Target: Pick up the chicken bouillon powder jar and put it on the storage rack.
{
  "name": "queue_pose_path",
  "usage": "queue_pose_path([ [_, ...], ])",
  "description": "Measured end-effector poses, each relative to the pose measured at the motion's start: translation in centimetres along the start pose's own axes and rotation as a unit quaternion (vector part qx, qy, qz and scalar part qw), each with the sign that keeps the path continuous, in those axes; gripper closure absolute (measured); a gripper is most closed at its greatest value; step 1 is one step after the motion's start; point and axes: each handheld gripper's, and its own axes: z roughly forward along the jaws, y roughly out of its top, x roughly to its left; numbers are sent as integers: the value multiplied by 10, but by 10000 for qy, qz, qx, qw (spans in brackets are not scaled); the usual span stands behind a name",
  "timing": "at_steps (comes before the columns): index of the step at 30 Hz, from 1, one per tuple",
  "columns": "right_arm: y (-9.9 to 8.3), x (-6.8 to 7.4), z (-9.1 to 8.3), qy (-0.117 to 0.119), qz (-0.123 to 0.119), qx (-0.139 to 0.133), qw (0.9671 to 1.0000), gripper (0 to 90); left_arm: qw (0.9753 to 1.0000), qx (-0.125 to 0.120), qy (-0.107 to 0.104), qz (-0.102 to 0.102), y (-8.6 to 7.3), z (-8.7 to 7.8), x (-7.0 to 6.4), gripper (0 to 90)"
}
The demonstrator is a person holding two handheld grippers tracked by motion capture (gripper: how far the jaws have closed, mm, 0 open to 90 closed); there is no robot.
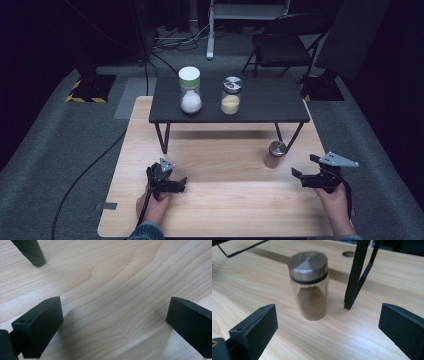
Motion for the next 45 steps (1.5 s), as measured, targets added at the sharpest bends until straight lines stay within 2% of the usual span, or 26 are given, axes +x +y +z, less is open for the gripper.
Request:
queue_pose_path([
  [5,-7,3,9,12,-67,203,9998,19,10000,0,0,1,0,0,0,8],
  [13,-15,0,20,16,36,438,9990,18,10000,-1,1,1,0,0,0,8],
  [22,-19,-1,32,-14,100,875,9961,18,10000,-10,-5,0,0,0,0,8],
  [28,-18,3,38,-76,-23,1054,9944,18,10000,-6,-8,7,1,1,1,8],
  [29,-17,5,42,-89,-49,1191,9928,10,10000,-9,-9,10,0,1,1,8],
  [31,-17,9,44,-142,-167,1222,9923,0,10000,-8,-8,10,0,1,1,9],
  [45,-17,11,45,-193,-122,1222,9922,0,10000,-7,-8,5,0,1,1,9],
])
